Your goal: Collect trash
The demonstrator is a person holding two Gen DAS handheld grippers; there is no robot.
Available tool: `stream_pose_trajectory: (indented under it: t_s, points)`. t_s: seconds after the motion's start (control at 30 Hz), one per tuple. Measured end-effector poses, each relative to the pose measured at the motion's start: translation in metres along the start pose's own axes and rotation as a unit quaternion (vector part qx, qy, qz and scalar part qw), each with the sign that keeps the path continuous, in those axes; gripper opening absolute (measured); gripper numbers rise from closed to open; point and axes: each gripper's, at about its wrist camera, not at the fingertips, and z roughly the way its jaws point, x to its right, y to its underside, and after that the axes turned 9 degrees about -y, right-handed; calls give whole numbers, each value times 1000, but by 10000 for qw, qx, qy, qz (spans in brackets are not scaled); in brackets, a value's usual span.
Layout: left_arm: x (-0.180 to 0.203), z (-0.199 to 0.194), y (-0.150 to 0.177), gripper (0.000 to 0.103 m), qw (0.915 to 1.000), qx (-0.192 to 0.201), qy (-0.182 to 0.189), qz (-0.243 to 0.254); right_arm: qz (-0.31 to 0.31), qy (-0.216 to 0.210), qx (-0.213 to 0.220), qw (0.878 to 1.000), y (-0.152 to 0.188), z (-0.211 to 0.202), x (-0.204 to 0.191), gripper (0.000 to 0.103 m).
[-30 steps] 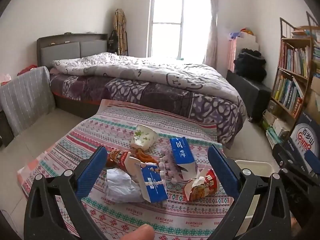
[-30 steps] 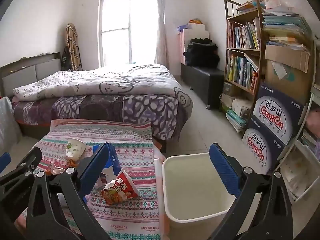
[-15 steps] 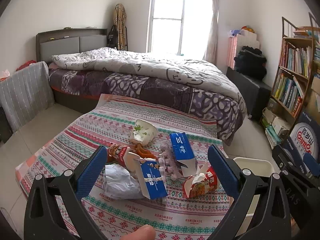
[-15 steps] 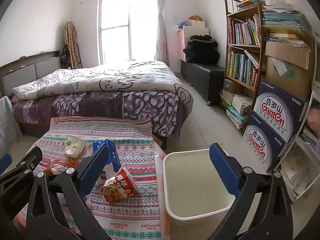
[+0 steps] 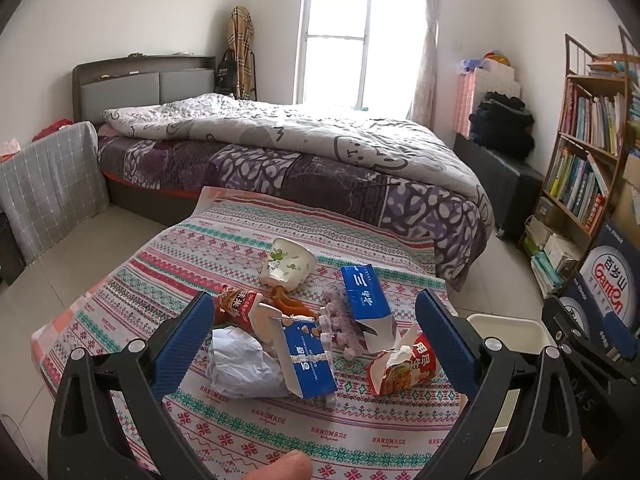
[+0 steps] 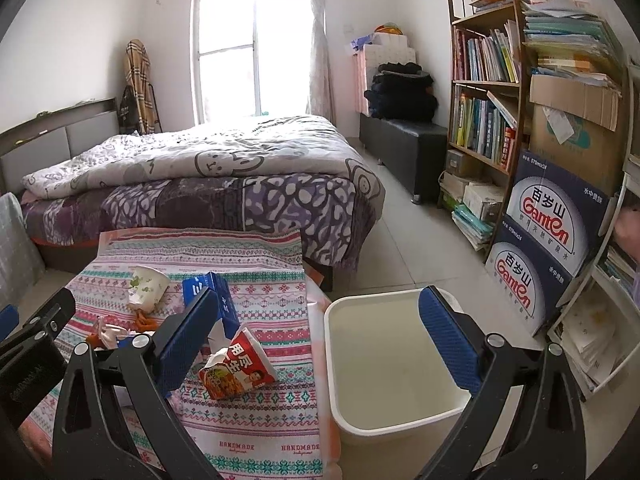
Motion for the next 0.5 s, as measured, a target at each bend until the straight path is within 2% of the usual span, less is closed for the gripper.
stream_pose_trajectory:
  t_s: [0.5]
  points:
    - [-3, 3, 3, 97, 9999, -96, -19, -28, 58, -12, -52, 10000, 0, 3, 3, 96]
